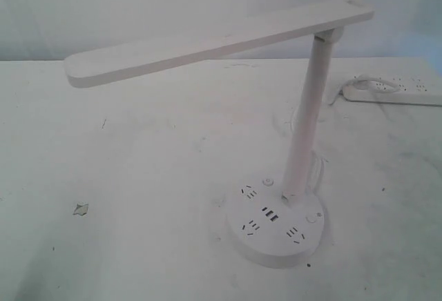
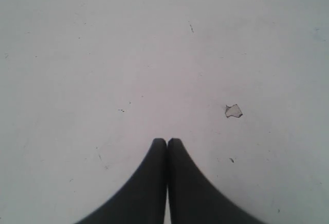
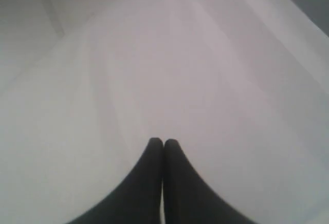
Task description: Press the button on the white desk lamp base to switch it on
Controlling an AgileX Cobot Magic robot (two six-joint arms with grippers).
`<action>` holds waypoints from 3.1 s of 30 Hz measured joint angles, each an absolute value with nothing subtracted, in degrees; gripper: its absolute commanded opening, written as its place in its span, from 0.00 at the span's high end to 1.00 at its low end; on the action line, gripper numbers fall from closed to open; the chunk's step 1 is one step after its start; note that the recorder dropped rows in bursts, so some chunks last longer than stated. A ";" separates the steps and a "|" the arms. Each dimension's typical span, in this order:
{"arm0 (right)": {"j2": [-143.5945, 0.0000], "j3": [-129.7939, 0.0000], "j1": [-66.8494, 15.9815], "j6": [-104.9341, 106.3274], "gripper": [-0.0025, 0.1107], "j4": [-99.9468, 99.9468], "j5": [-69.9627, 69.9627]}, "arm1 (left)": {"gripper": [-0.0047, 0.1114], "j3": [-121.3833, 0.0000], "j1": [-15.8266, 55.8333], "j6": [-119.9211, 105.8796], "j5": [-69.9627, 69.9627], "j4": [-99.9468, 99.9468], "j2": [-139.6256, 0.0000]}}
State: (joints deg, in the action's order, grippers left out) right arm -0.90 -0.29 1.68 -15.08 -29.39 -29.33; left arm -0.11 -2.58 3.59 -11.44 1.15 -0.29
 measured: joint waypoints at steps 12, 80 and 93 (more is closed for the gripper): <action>-48.06 -20.91 -0.04 -29.59 0.98 -8.24 -8.73 | 0.96 -0.11 -2.58 3.59 -11.44 1.15 -0.29; -104.84 -43.82 10.94 64.00 0.98 -65.64 51.13 | 0.96 -0.11 -2.58 3.59 -11.44 1.15 -0.29; -103.39 -43.82 10.94 63.62 0.98 -64.06 51.57 | 0.96 -0.11 -2.58 3.59 -11.44 1.15 -0.29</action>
